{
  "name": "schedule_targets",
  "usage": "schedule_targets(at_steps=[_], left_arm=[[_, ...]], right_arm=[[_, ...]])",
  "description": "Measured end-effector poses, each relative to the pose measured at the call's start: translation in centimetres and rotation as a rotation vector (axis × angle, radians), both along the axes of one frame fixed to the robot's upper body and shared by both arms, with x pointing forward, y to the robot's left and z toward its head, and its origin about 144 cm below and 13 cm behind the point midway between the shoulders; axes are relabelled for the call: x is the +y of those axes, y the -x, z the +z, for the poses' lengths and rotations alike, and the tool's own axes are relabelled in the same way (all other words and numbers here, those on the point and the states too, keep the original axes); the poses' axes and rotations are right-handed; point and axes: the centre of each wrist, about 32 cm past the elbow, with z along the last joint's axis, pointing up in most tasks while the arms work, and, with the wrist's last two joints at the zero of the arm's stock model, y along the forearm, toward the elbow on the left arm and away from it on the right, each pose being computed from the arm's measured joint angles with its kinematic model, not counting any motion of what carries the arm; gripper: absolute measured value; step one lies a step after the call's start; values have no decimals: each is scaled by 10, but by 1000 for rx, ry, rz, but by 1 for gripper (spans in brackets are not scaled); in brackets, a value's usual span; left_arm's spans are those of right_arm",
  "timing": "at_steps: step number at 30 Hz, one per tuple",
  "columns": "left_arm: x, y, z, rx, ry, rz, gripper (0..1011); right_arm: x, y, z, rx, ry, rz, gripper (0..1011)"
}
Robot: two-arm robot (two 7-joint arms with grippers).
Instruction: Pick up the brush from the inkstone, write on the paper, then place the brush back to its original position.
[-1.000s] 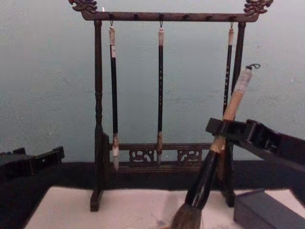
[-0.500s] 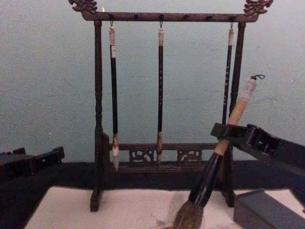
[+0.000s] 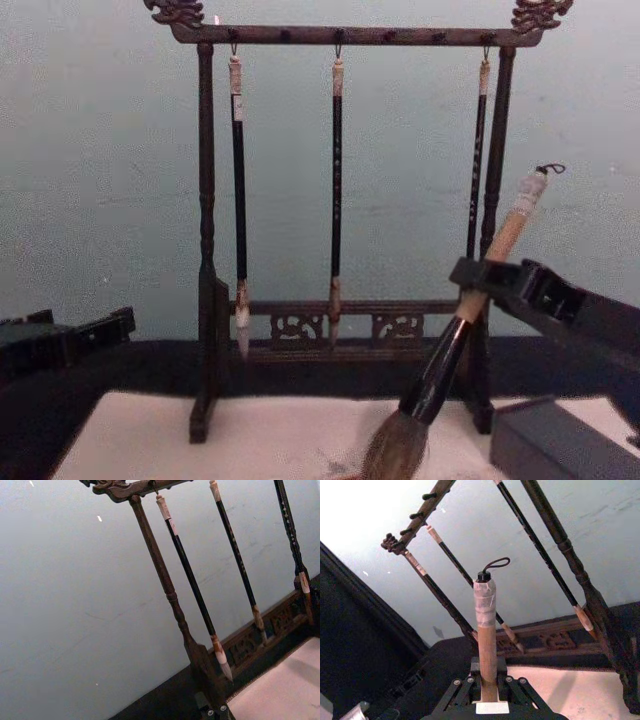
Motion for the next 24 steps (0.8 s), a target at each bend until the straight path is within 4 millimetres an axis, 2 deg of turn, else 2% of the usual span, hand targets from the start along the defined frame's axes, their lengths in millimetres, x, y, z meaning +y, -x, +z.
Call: schedule_targets(at_steps=[24], left_arm=[[0, 0, 0, 0, 0, 0, 1002]], right_arm=[[-2, -4, -17, 69, -35, -68, 190]])
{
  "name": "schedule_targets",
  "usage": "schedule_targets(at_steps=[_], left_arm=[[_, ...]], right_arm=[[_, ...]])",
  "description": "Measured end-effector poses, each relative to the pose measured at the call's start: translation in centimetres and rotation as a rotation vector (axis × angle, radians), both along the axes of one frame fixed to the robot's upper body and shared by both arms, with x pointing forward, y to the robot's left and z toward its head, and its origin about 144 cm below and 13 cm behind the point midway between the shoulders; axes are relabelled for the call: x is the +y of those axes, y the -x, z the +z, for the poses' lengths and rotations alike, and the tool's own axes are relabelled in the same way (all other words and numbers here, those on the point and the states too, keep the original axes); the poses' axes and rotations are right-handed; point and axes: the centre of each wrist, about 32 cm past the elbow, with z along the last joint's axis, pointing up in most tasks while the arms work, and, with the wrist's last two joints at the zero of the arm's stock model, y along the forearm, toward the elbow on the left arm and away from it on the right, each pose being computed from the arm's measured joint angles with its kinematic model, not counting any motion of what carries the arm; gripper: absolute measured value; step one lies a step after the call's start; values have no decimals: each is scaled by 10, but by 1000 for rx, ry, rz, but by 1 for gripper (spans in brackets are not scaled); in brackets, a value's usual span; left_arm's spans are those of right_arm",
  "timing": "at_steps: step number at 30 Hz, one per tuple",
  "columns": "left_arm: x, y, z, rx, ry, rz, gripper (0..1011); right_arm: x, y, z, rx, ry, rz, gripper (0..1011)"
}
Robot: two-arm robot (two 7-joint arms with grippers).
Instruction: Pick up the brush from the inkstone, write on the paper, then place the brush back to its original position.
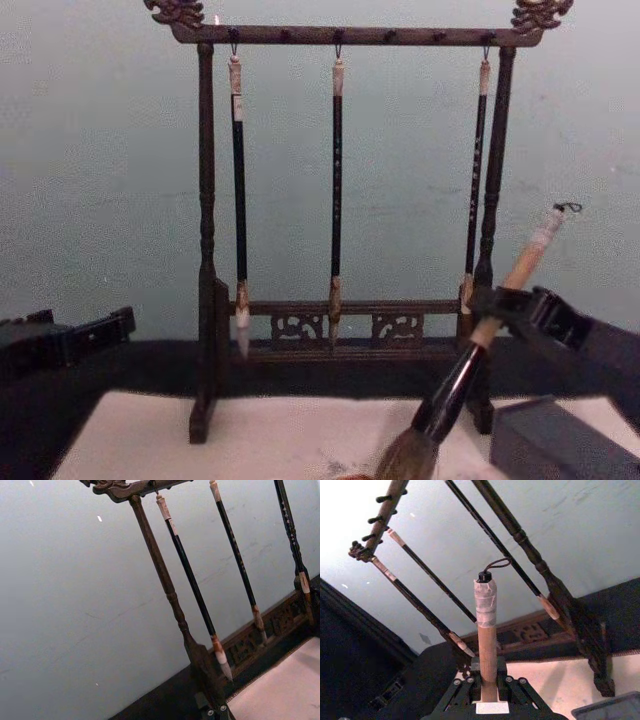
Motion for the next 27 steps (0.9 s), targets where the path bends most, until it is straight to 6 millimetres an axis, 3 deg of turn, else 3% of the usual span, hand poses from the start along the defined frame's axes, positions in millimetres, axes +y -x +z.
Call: schedule_targets(at_steps=[27], left_arm=[[0, 0, 0, 0, 0, 0, 1002]], right_arm=[[-8, 3, -10, 65, -2, -48, 190]])
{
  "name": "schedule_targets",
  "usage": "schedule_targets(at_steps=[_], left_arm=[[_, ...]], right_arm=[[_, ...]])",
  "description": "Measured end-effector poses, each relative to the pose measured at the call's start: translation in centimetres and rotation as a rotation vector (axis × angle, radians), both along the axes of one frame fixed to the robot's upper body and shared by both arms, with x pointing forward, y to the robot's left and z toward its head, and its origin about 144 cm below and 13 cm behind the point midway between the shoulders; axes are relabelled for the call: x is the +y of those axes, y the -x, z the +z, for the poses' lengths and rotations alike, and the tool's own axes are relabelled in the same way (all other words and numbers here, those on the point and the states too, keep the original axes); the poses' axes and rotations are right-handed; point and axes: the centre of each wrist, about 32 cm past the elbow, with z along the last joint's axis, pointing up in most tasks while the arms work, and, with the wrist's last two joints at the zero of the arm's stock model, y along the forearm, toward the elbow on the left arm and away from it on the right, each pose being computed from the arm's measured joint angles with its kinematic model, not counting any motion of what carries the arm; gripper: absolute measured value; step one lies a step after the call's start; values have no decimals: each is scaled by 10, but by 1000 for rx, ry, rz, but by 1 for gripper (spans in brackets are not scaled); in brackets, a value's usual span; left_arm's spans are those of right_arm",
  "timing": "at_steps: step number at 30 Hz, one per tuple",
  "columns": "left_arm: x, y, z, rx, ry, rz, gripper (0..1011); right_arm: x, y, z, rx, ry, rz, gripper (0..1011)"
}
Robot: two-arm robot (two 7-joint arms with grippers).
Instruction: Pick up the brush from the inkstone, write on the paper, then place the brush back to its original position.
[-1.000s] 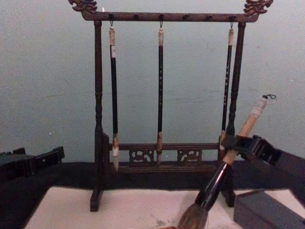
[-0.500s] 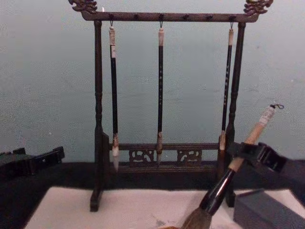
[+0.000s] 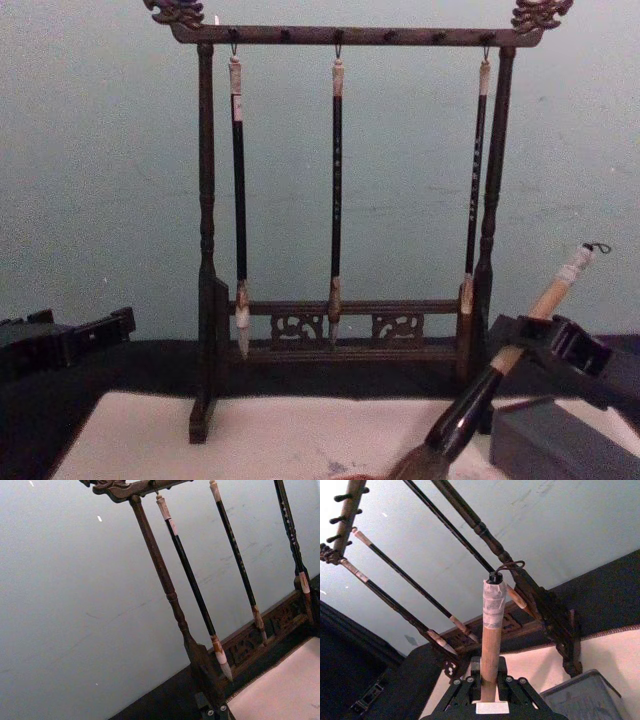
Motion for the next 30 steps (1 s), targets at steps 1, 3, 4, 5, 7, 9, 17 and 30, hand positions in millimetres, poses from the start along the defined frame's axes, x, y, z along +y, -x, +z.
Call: schedule_targets(at_steps=[1, 3, 4, 5, 7, 9, 17, 30], left_arm=[[0, 0, 0, 0, 0, 0, 1002], [0, 0, 0, 0, 0, 0, 1002], [0, 0, 0, 0, 0, 0, 1002], [0, 0, 0, 0, 0, 0, 1002], [0, 0, 0, 0, 0, 0, 1002], [0, 0, 0, 0, 0, 0, 1000], [0, 0, 0, 0, 0, 0, 1002], [0, 0, 0, 0, 0, 0, 1002]], right_arm=[[0, 0, -1, 3, 0, -2, 190], [-1, 0, -1, 8, -1, -3, 190], [-1, 0, -1, 11, -2, -4, 190], [-1, 0, -1, 12, -2, -4, 190], [-1, 0, -2, 15, -2, -5, 190], [-2, 0, -3, 20, -3, -8, 190], [-3, -1, -4, 34, -2, -16, 190], [-5, -3, -8, 55, 5, -32, 194]])
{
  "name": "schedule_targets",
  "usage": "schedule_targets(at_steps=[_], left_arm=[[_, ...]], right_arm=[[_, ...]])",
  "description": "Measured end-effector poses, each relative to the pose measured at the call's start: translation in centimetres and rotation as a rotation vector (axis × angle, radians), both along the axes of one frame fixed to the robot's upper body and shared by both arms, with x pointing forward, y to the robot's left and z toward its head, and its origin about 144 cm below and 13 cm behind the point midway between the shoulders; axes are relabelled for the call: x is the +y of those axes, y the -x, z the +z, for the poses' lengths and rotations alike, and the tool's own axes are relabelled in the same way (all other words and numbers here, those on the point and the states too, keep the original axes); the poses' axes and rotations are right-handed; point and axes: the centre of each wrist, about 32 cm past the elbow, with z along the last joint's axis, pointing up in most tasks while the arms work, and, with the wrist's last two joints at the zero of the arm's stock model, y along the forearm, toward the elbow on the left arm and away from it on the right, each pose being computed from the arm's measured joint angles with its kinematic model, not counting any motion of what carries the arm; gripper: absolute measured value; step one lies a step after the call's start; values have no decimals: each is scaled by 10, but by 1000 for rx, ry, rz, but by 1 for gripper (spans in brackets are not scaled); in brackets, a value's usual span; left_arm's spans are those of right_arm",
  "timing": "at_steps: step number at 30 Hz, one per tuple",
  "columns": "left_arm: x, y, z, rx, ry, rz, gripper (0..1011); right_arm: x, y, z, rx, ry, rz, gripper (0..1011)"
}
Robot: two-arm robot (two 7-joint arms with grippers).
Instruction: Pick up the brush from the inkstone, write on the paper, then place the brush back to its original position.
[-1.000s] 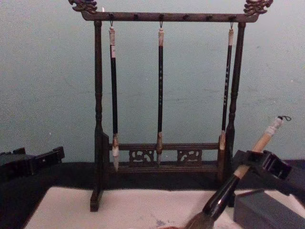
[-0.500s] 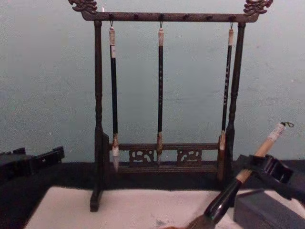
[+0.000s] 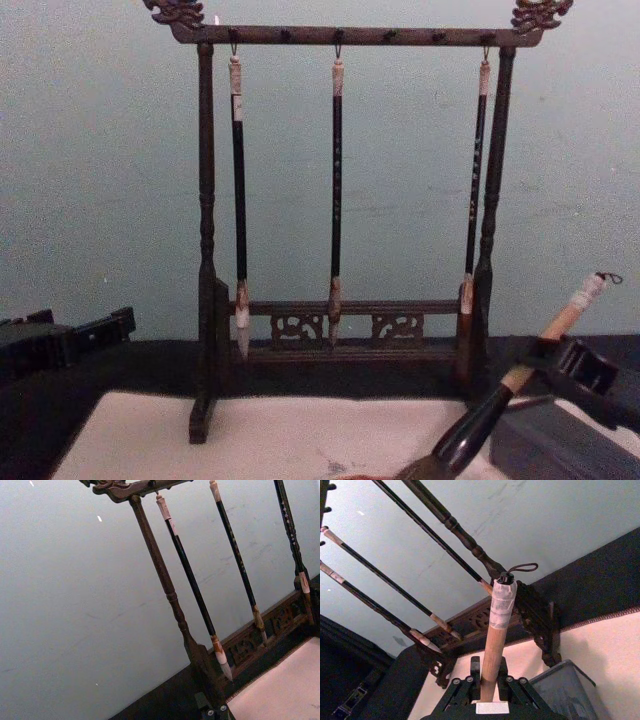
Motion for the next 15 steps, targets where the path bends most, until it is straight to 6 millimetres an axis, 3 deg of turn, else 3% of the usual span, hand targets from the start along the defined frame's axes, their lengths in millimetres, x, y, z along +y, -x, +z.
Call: schedule_targets(at_steps=[15], left_arm=[[0, 0, 0, 0, 0, 0, 1002]], right_arm=[[-2, 0, -6, 24, -10, -30, 195]])
